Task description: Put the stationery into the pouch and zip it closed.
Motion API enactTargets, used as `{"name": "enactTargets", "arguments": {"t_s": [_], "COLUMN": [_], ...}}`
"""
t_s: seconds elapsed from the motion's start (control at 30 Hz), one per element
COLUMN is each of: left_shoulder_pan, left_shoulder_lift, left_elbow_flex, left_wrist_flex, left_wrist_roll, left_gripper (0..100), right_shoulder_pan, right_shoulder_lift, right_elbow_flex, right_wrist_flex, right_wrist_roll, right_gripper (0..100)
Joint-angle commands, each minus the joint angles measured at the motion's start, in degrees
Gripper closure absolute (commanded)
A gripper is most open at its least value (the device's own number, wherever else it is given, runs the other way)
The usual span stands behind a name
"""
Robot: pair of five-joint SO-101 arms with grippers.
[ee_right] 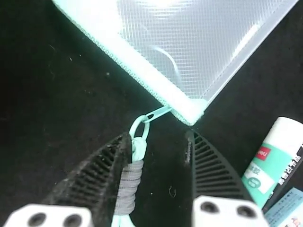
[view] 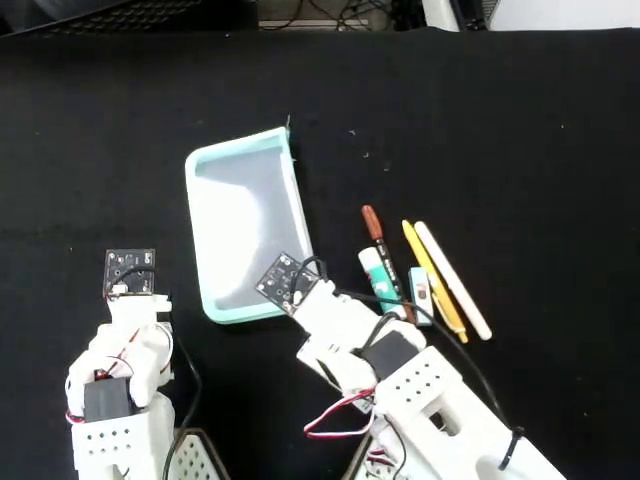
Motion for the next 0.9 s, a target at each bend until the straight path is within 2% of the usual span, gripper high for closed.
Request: {"name": "enactTargets", "arguments": {"t_s": [0.0,0.37,0.63,0.87], "left_shoulder_pan": [0.13,0.13,0.13,0.13], "left_shoulder_lift": [-0.18,-0.18,-0.18,-0.18], "left_elbow_flex": [0.84,0.84,0.84,0.84], "left_wrist_flex": [0.09,0.09,0.09,0.09], "left_wrist_roll": [0.53,0.53,0.53,0.53], "left_gripper": [97,97,97,97], "right_shoulder_pan": [-0.88,-1.76,-1.76,-1.76], "right_shoulder_lift": [-0.84,-1.01,-0.92,-0.92], "right_elbow_flex": [-0.75,-5.23,0.48,0.57], "right_wrist_flex": [-0.53,4.92,-2.02,-2.46], "right_wrist_roll": [0.18,-5.54,-4.84,-4.84], "right_gripper": [80.0,80.0,79.8,79.8]}}
